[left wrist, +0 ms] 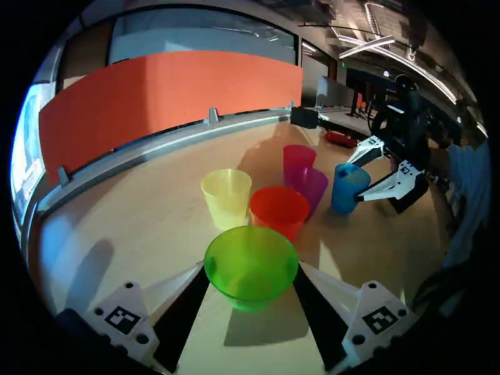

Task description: Pour water

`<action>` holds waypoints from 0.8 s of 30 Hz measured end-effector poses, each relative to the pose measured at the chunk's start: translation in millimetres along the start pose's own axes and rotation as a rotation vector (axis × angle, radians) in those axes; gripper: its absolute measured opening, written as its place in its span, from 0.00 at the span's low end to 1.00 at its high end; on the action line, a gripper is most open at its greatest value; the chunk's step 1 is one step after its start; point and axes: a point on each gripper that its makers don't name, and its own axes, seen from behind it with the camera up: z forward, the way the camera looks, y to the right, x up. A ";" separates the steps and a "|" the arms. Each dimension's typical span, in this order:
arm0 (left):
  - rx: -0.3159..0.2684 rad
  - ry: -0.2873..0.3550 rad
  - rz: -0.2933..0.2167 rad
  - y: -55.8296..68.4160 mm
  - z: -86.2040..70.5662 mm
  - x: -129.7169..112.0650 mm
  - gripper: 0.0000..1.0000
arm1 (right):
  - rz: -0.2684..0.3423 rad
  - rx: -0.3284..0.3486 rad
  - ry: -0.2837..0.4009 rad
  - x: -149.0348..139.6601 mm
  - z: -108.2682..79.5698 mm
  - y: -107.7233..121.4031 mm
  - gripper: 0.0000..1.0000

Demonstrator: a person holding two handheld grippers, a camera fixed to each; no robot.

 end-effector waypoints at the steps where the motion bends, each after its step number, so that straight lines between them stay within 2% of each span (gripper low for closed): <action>1: 0.001 0.008 -0.001 0.9 -2.4 2.5 0.87 | 0.001 -0.002 0.007 2.6 -2.6 0.1 0.90; 15: 0.030 0.140 0.037 18.1 -45.5 55.8 0.87 | -0.001 -0.026 0.144 62.2 -45.5 -5.9 0.91; 24: 0.045 0.233 0.054 28.3 -71.4 90.9 0.87 | -0.019 -0.030 0.246 101.3 -65.7 -14.2 0.90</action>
